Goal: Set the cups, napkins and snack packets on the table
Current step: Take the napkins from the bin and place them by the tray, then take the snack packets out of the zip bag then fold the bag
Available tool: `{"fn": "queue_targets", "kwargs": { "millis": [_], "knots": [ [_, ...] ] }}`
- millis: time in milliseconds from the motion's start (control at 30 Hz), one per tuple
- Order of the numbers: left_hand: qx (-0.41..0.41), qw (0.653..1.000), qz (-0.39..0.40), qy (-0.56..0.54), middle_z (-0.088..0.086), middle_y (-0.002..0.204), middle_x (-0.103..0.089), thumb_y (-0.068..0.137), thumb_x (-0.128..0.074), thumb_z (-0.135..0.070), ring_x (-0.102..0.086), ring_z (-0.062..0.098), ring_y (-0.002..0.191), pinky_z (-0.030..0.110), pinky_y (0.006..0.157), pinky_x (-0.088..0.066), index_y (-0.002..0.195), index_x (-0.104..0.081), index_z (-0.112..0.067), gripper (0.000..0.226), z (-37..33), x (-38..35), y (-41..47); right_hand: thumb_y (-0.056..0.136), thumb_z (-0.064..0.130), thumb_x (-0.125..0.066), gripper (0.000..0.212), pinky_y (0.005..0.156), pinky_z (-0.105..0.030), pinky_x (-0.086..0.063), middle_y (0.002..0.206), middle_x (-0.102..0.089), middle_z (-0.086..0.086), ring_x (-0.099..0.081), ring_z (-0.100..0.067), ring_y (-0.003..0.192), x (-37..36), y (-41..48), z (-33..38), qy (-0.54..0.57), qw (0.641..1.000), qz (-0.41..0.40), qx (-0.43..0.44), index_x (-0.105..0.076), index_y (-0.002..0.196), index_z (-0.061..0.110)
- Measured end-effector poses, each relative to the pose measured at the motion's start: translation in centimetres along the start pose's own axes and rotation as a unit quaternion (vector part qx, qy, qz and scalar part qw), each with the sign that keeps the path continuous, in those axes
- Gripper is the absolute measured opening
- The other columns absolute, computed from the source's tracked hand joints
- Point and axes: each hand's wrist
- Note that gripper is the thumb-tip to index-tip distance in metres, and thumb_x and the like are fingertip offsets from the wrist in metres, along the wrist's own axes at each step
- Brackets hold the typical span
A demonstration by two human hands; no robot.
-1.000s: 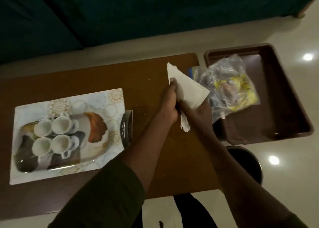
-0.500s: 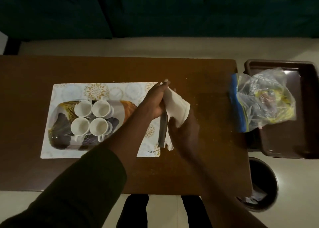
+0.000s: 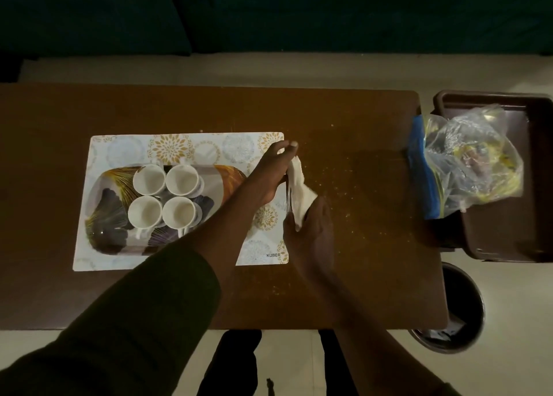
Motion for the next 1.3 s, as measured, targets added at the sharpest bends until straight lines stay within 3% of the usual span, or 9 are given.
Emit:
{"fn": "queue_targets", "kwargs": {
  "millis": [133, 233, 467, 667, 867, 1000, 1100, 1233, 1300],
  "knots": [
    [-0.029, 0.994, -0.032, 0.100, 0.005, 0.145, -0.048, 0.098, -0.047, -0.044, -0.048, 0.024, 0.130, 0.044, 0.109, -0.040, 0.138, -0.047, -0.020, 0.047, 0.0, 0.4, 0.2, 0.086, 0.019, -0.064, 0.032, 0.068, -0.016, -0.031, 0.103, -0.055, -0.010, -0.041, -0.009, 0.088, -0.1, 0.0, -0.2, -0.032, 0.999, 0.004, 0.018, -0.054, 0.109, 0.000],
    [-0.030, 0.995, -0.037, 0.090, 0.006, 0.145, -0.047, 0.097, -0.048, -0.043, -0.050, 0.027, 0.128, 0.042, 0.103, -0.045, 0.137, -0.047, -0.018, 0.047, 0.1, 0.9, 0.1, 0.087, 0.018, -0.063, 0.030, 0.067, -0.016, -0.032, 0.102, -0.058, -0.008, -0.047, -0.012, 0.087, -0.1, 0.0, 0.0, -0.018, 1.000, -0.010, 0.022, -0.055, 0.111, 0.002],
    [-0.023, 0.994, -0.069, 0.084, -0.009, 0.091, -0.055, 0.096, -0.051, -0.043, -0.059, 0.024, 0.108, 0.045, 0.098, -0.051, 0.127, -0.054, -0.018, 0.041, 0.2, 1.2, -0.4, 0.084, 0.002, -0.061, 0.013, 0.059, -0.016, -0.030, 0.092, -0.060, -0.011, -0.048, -0.014, 0.077, 0.0, 0.4, -0.5, 0.004, 1.000, 0.001, 0.011, -0.056, 0.096, 0.002],
    [-0.036, 0.988, -0.122, 0.093, 0.008, 0.127, -0.061, 0.095, -0.054, -0.038, -0.060, 0.026, 0.115, 0.045, 0.098, -0.052, 0.117, -0.058, -0.019, 0.030, -1.2, -0.4, -0.9, 0.084, 0.017, -0.065, 0.014, 0.055, -0.012, -0.027, 0.085, -0.056, -0.001, -0.047, -0.011, 0.070, 2.4, 1.8, -1.0, 0.011, 0.999, -0.022, 0.030, -0.057, 0.091, 0.007],
    [-0.112, 0.969, -0.191, 0.111, 0.007, 0.118, -0.066, 0.093, -0.058, -0.025, -0.063, 0.027, 0.105, 0.040, 0.089, -0.052, 0.115, -0.062, -0.018, 0.023, -3.2, -4.4, -0.8, 0.088, 0.016, -0.061, 0.010, 0.065, -0.021, -0.041, 0.091, -0.055, 0.001, -0.054, -0.014, 0.079, 9.0, 7.7, -4.2, -0.004, 0.996, -0.074, 0.043, -0.057, 0.095, 0.010],
    [-0.145, 0.969, -0.165, 0.113, -0.003, 0.110, -0.061, 0.093, -0.059, -0.023, -0.059, 0.014, 0.097, 0.035, 0.085, -0.051, 0.120, -0.058, -0.019, 0.028, -4.2, -10.2, -0.2, 0.084, 0.011, -0.061, 0.018, 0.070, -0.031, -0.049, 0.102, -0.060, -0.008, -0.059, -0.020, 0.084, 15.7, 12.8, -8.1, -0.018, 0.992, -0.116, 0.051, -0.058, 0.101, 0.007],
    [-0.147, 0.976, -0.121, 0.109, -0.005, 0.108, -0.058, 0.092, -0.060, -0.022, -0.055, 0.008, 0.091, 0.029, 0.079, -0.050, 0.123, -0.056, -0.019, 0.032, -4.5, -14.6, 0.6, 0.083, 0.010, -0.062, 0.019, 0.070, -0.027, -0.047, 0.106, -0.060, -0.008, -0.061, -0.021, 0.085, 19.9, 15.6, -11.0, -0.035, 0.989, -0.135, 0.054, -0.059, 0.102, 0.008],
    [-0.090, 0.987, -0.067, 0.114, -0.005, 0.099, -0.054, 0.089, -0.065, -0.031, -0.054, 0.010, 0.088, 0.036, 0.082, -0.050, 0.129, -0.048, -0.020, 0.045, -4.0, -20.5, 2.0, 0.084, 0.014, -0.063, 0.026, 0.070, -0.017, -0.039, 0.116, -0.057, -0.006, -0.060, -0.021, 0.097, 24.2, 17.8, -15.6, -0.034, 0.990, -0.136, -0.028, -0.057, 0.109, 0.011],
    [-0.037, 0.993, -0.030, 0.107, 0.000, 0.111, -0.053, 0.087, -0.066, -0.035, -0.054, 0.016, 0.096, 0.038, 0.083, -0.048, 0.136, -0.039, -0.020, 0.058, -3.4, -23.1, 2.6, 0.086, 0.017, -0.063, 0.030, 0.074, -0.020, -0.036, 0.121, -0.055, -0.008, -0.057, -0.022, 0.104, 25.6, 18.3, -17.9, -0.043, 0.989, -0.117, -0.074, -0.055, 0.114, 0.010]
  ]
}}
Point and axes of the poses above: each hand's wrist, its own y-axis towards the middle knuckle, its own x-axis out of the back of the hand, z = x × y
